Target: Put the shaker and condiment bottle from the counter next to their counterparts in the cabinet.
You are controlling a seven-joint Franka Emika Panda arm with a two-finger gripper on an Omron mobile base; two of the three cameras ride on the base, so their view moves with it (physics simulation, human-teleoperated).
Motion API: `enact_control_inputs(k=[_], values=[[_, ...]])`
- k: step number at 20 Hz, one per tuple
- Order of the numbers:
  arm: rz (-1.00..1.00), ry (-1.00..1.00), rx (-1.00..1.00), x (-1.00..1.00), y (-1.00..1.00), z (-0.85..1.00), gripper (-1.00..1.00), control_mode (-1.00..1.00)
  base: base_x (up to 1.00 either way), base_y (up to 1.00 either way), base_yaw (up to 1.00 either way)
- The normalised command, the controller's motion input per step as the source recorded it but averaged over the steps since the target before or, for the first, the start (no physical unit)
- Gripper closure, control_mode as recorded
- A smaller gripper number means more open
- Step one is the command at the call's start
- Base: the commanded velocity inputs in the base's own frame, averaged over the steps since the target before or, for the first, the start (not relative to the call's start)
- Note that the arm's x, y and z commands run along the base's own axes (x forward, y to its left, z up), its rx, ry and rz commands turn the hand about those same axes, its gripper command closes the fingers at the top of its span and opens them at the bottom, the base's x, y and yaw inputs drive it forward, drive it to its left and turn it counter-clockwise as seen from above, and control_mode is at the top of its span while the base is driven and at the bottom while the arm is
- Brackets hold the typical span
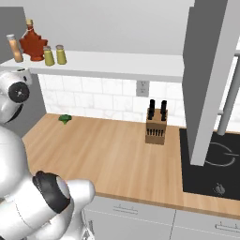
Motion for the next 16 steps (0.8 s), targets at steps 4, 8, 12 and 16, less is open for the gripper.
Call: enact_control_inputs(k=[4, 8, 12, 16], values=[[0.01, 0.00, -0.01, -1.00, -0.18, -1.00, -1.00, -1.00, 0.00, 0.00, 0.00], [0.00, 0.00, -0.10, -0.98, -0.11, -1.00, -1.00, -1.00, 0.00, 0.00, 0.00], [0.00, 0.00, -0.11, -0.78, -0.11, -1.00, -1.00, -1.00, 0.00, 0.00, 0.00], [0.00, 0.02, -0.02, -0.39, -0.13, -0.80, -1.00, -1.00, 0.00, 0.00, 0.00]])
